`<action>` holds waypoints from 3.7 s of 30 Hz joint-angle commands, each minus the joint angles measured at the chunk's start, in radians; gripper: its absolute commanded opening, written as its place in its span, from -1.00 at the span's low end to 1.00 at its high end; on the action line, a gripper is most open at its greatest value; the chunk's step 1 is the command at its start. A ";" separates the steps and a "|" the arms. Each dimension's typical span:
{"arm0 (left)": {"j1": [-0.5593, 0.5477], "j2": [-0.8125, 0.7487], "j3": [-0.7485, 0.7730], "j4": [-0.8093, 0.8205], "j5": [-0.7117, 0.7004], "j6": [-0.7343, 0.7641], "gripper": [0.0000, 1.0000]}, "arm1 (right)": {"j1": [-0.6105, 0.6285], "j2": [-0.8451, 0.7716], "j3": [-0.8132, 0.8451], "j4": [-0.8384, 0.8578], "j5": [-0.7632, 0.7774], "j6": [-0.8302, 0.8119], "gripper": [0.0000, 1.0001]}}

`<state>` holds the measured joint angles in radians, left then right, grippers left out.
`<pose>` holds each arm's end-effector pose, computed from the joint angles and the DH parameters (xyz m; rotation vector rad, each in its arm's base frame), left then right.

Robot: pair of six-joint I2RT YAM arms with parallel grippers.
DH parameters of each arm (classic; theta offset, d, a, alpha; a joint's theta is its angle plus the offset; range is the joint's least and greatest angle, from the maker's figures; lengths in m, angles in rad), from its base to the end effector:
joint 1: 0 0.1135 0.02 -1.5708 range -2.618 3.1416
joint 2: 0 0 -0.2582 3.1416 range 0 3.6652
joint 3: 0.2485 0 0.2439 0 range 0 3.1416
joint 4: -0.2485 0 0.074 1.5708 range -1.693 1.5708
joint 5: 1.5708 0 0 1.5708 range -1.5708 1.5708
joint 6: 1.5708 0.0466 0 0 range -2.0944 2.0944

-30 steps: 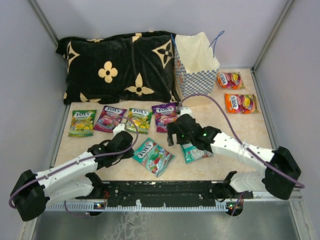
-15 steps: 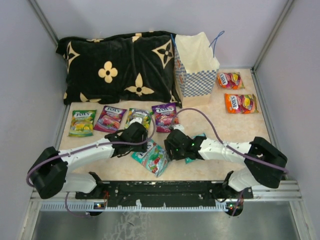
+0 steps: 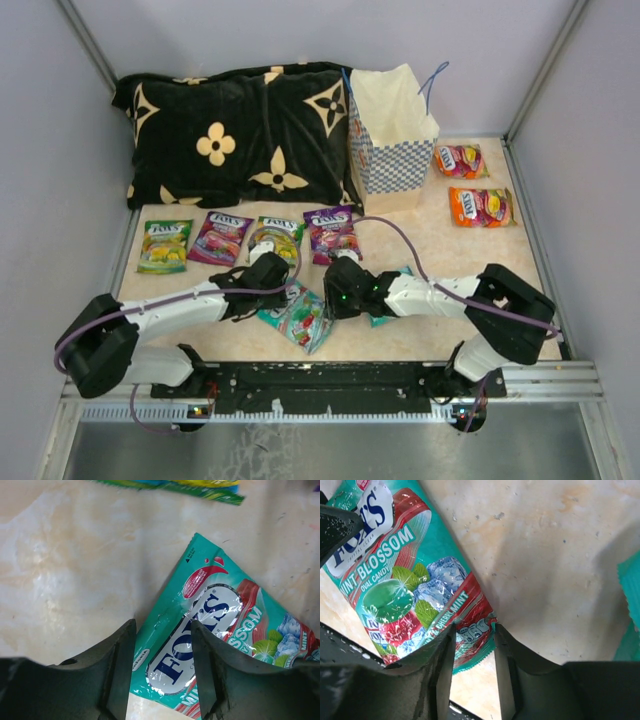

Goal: Take the snacks out of the paper bag
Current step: Move the snack to the center of the board, then adjust the snack at the center of the board.

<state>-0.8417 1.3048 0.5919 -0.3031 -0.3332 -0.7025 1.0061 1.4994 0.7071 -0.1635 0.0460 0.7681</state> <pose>0.1662 -0.1631 0.1530 0.0547 2.5140 -0.1963 0.1516 0.2353 0.1464 -0.2956 2.6355 0.6144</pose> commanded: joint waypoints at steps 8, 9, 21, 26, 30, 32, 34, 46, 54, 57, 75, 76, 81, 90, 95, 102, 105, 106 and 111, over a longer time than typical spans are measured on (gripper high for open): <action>-0.002 -0.131 -0.092 -0.304 -0.148 -0.360 0.12 | 0.001 0.216 0.210 0.051 -0.069 -0.159 -0.49; -0.002 -0.131 -0.079 -0.323 -0.172 -0.374 0.14 | 0.000 0.230 0.224 0.061 -0.081 -0.160 -0.49; 0.010 -0.218 0.088 -0.540 -0.350 -0.370 0.31 | -0.050 0.187 0.291 0.012 -0.116 -0.199 0.43; 0.009 -0.286 0.087 -0.357 -0.175 -0.120 0.63 | -0.078 0.049 0.049 0.190 -0.263 -0.049 0.54; 0.010 -0.290 0.055 -0.276 -0.010 -0.056 0.55 | -0.068 0.097 -0.051 0.390 -0.408 0.079 0.35; 0.008 -0.287 0.018 -0.238 0.031 -0.052 0.54 | -0.049 0.138 -0.046 0.428 -0.414 0.097 0.27; 0.010 -0.280 -0.014 -0.215 0.052 -0.054 0.53 | -0.027 0.194 -0.028 0.451 -0.405 0.104 0.23; 0.014 -0.293 0.030 -0.312 -0.086 -0.071 0.59 | 0.008 0.340 0.126 0.448 -0.386 0.113 -0.35; 0.153 -0.366 0.208 -0.356 -0.047 0.106 0.64 | 0.036 0.490 0.261 0.503 -0.353 0.194 -0.74; 0.209 -0.374 0.261 -0.386 -0.028 0.164 0.63 | 0.049 0.535 0.318 0.505 -0.329 0.211 -0.82; 0.271 -0.371 0.291 -0.391 -0.013 0.238 0.64 | 0.055 0.654 0.468 0.527 -0.188 0.329 -1.00; 0.272 -0.369 0.293 -0.390 -0.012 0.240 0.65 | 0.055 0.650 0.475 0.524 -0.192 0.326 -1.00; 0.275 -0.354 0.298 -0.357 0.020 0.268 0.68 | 0.054 0.529 0.443 0.447 -0.198 0.208 0.00; 0.193 -0.221 0.294 -0.149 0.225 0.334 0.57 | -0.003 -0.004 0.176 0.022 -0.032 -0.033 0.77; 0.044 -0.089 0.308 0.031 0.237 0.301 0.56 | -0.180 -0.440 -0.009 -0.182 0.045 -0.016 0.77; -0.052 0.191 0.379 0.238 0.395 0.237 0.54 | -0.645 -0.631 -0.035 -0.410 -0.059 -0.130 0.65; -0.054 0.292 0.408 0.291 0.453 0.202 0.53 | -0.795 -0.559 -0.044 -0.398 -0.133 -0.177 0.58; -0.055 0.319 0.423 0.298 0.468 0.194 0.52 | -0.817 -0.532 -0.043 -0.384 -0.129 -0.190 0.57; -0.059 0.446 0.480 0.346 0.503 0.172 0.52 | -0.879 -0.391 -0.061 -0.248 -0.124 -0.211 0.41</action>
<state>-0.8963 1.6779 1.0027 -0.0540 0.1013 -0.4938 0.1642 1.0359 0.6533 -0.5014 -0.0334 0.6159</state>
